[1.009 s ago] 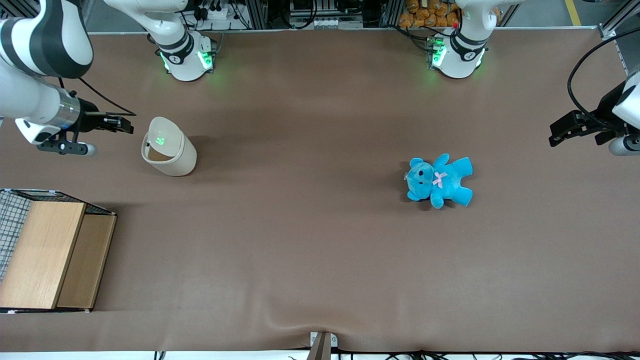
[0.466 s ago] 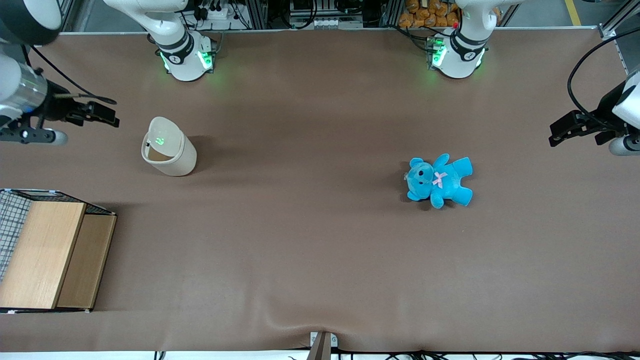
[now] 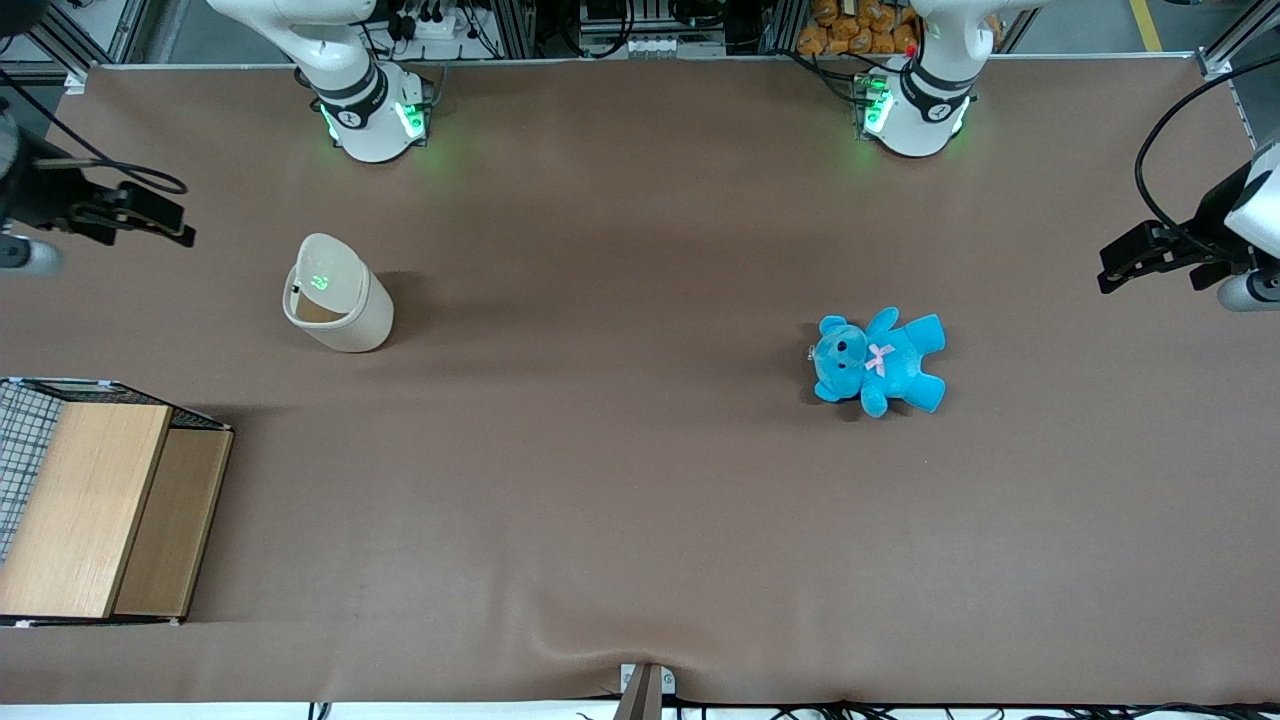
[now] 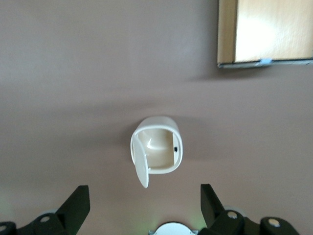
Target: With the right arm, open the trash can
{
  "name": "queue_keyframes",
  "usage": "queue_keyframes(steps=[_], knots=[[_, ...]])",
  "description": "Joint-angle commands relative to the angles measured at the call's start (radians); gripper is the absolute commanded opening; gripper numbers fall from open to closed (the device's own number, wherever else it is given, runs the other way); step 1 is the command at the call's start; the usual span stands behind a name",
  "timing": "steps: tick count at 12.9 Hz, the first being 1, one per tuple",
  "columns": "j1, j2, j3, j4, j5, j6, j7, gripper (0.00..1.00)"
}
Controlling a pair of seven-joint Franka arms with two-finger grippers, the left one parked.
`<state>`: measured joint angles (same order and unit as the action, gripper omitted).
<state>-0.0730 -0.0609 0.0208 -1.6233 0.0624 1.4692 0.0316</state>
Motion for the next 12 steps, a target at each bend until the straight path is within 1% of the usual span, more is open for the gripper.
queue_keyframes(steps=[1, 3, 6, 8, 9, 12], knots=[[-0.030, 0.047, 0.002, 0.107, -0.025, -0.021, -0.015, 1.00], [-0.028, 0.085, 0.002, 0.173, -0.039, -0.020, -0.021, 1.00], [-0.028, 0.133, -0.012, 0.233, -0.038, 0.005, -0.019, 1.00], [-0.019, 0.133, -0.013, 0.241, -0.044, 0.006, -0.019, 1.00], [-0.019, 0.133, -0.012, 0.241, -0.058, 0.006, -0.019, 1.00], [-0.021, 0.136, -0.013, 0.241, -0.058, 0.003, -0.019, 1.00]])
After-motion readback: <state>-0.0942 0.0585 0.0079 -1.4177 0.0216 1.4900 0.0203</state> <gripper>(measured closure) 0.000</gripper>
